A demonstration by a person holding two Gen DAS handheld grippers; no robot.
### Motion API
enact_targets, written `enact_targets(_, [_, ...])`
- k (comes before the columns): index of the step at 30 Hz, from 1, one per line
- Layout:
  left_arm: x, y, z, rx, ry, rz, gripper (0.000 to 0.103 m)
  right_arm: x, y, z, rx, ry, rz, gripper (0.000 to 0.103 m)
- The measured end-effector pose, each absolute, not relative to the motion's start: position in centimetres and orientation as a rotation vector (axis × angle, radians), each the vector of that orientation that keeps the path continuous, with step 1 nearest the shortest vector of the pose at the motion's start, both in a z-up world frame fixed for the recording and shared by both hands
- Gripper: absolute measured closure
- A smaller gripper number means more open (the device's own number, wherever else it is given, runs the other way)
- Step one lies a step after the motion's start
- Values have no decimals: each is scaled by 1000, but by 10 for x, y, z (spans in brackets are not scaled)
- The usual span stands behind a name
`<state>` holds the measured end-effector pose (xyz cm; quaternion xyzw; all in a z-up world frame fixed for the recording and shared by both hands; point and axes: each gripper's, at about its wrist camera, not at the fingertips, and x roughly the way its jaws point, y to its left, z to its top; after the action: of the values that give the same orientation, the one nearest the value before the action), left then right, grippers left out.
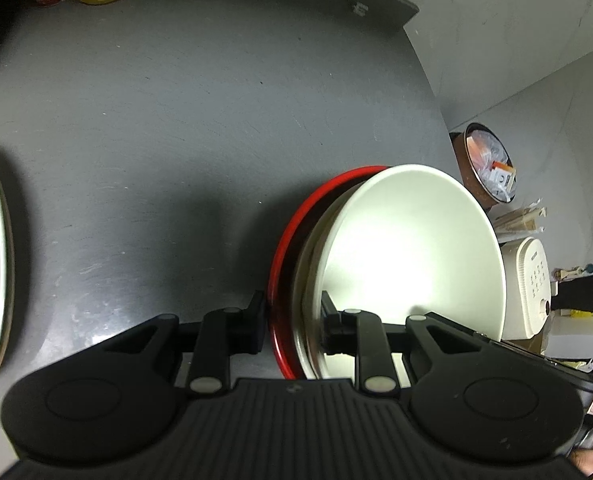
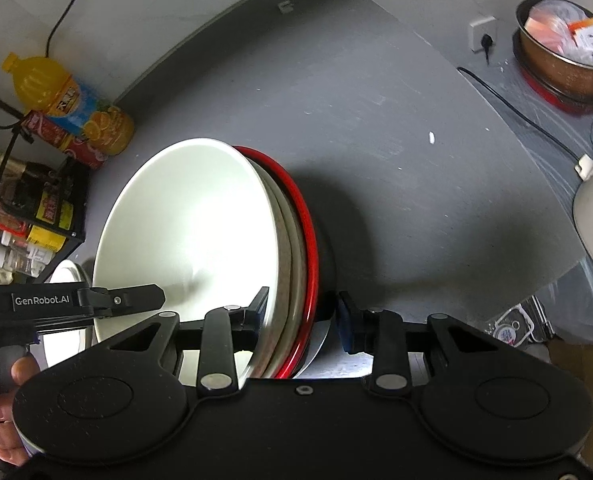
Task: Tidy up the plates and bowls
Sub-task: 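Lift the nested bowls and lower them onto the plate stack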
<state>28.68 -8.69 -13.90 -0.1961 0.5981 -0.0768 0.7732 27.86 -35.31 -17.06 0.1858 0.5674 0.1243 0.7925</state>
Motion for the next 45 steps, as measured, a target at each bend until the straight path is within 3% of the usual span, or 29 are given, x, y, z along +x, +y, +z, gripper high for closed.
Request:
enact_targets(17, [264,-31,-105,-492,1195,-62,79,294,-307,-145,346,1171,413,70])
enact_targets(45, [198,128,-69,-694,1031,301,79,320,-134,-111,150,1168,789,70])
